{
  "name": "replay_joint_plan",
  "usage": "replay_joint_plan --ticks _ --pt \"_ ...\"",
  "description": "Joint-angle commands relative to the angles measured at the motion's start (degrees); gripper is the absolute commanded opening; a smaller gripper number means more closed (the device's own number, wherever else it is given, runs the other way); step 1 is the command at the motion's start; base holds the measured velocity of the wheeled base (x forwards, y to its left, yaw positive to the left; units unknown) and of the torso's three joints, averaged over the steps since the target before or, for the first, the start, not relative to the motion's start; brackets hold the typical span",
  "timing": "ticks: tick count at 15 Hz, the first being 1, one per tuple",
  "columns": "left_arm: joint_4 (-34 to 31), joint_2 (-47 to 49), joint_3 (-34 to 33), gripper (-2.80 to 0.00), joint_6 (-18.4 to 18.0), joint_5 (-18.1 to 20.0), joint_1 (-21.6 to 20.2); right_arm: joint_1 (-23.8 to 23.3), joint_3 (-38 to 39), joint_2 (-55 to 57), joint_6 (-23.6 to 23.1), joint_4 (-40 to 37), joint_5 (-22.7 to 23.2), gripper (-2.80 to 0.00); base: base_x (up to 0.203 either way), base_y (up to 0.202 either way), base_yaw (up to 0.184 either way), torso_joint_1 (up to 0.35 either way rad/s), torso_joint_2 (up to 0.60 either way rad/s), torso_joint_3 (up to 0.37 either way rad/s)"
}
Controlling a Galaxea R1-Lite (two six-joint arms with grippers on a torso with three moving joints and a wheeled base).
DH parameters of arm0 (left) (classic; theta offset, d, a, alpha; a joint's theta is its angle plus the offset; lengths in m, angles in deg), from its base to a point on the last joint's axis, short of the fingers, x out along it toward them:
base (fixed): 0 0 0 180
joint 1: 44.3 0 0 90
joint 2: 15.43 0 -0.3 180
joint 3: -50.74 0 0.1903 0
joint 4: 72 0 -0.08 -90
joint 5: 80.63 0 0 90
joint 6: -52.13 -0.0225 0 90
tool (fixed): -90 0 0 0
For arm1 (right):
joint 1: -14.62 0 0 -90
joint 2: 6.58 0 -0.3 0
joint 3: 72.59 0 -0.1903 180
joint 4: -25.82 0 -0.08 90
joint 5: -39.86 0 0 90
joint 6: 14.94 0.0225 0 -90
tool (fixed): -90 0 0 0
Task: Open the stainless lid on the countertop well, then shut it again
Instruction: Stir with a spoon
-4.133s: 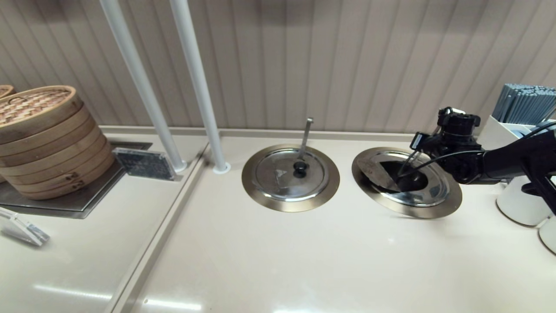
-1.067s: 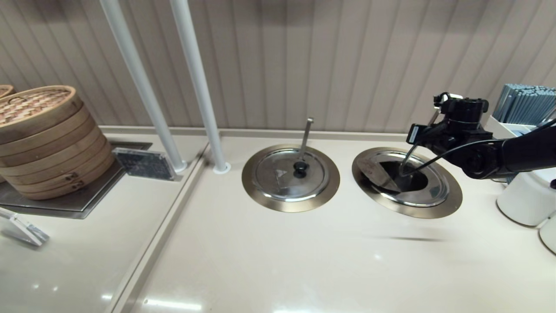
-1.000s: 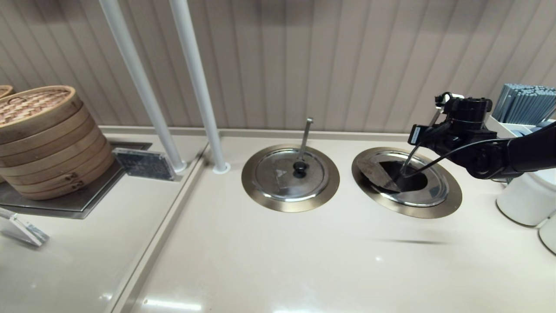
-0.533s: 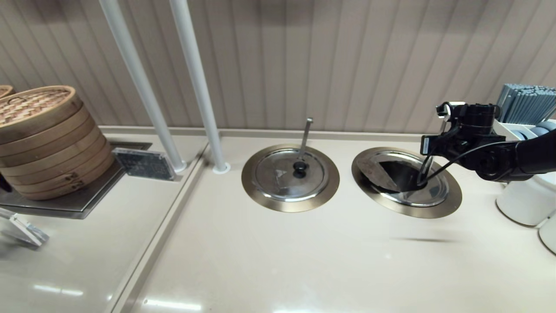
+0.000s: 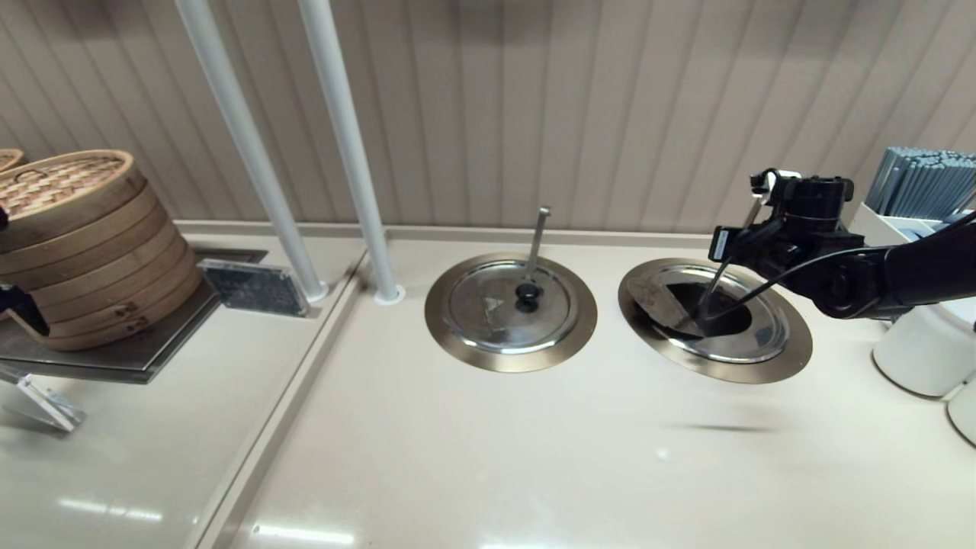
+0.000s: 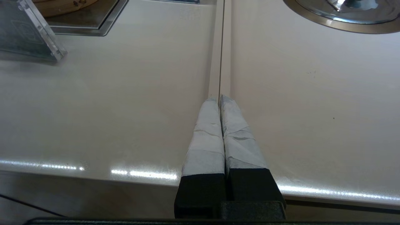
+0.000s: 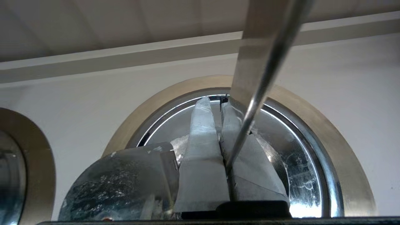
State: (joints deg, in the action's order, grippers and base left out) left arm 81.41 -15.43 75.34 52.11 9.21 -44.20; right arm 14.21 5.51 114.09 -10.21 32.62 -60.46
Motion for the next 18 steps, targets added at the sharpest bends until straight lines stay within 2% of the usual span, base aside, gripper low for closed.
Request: replay_joint_plan --ticks 1,2,4,6,8,9,11,18 --pt "0.04 0.00 0.00 -2.80 0.02 -0.02 -0.01 0.28 2.69 -5.14 -0.39 -1.02 1.77 -2.80 0.000 0.000 0.000 0.000 0.00 0.000" --pt "-0.03 0.00 0.00 -2.80 0.02 -0.02 -0.01 0.06 3.54 -6.36 -1.78 -3.76 2.81 -2.80 0.000 0.000 0.000 0.000 0.00 0.000" --pt "-0.03 0.00 0.00 -2.80 0.02 -0.02 -0.01 -2.12 4.30 -5.68 -7.79 -5.95 3.09 -2.80 0.000 0.000 0.000 0.000 0.00 0.000" --pt "-0.03 0.00 0.00 -2.80 -0.02 -0.02 -0.01 -2.97 2.52 -1.87 -9.07 -5.91 1.95 -2.80 0.000 0.000 0.000 0.000 0.00 0.000" --pt "-0.03 0.00 0.00 -2.80 0.02 -0.02 -0.01 -3.09 -2.59 2.67 -7.43 -5.73 -2.25 -2.80 0.000 0.000 0.000 0.000 0.00 0.000" --pt "-0.03 0.00 0.00 -2.80 0.01 -0.02 -0.01 -2.97 -4.74 4.01 -4.59 -5.68 -3.73 -2.80 0.000 0.000 0.000 0.000 0.00 0.000" --pt "-0.03 0.00 0.00 -2.80 0.02 -0.02 -0.01 -2.06 -6.13 4.24 -0.18 -5.57 -4.27 -2.80 0.000 0.000 0.000 0.000 0.00 0.000" --pt "-0.03 0.00 0.00 -2.80 0.02 -0.02 -0.01 -2.40 -7.60 5.49 0.19 -5.90 -4.10 -2.80 0.000 0.000 0.000 0.000 0.00 0.000"
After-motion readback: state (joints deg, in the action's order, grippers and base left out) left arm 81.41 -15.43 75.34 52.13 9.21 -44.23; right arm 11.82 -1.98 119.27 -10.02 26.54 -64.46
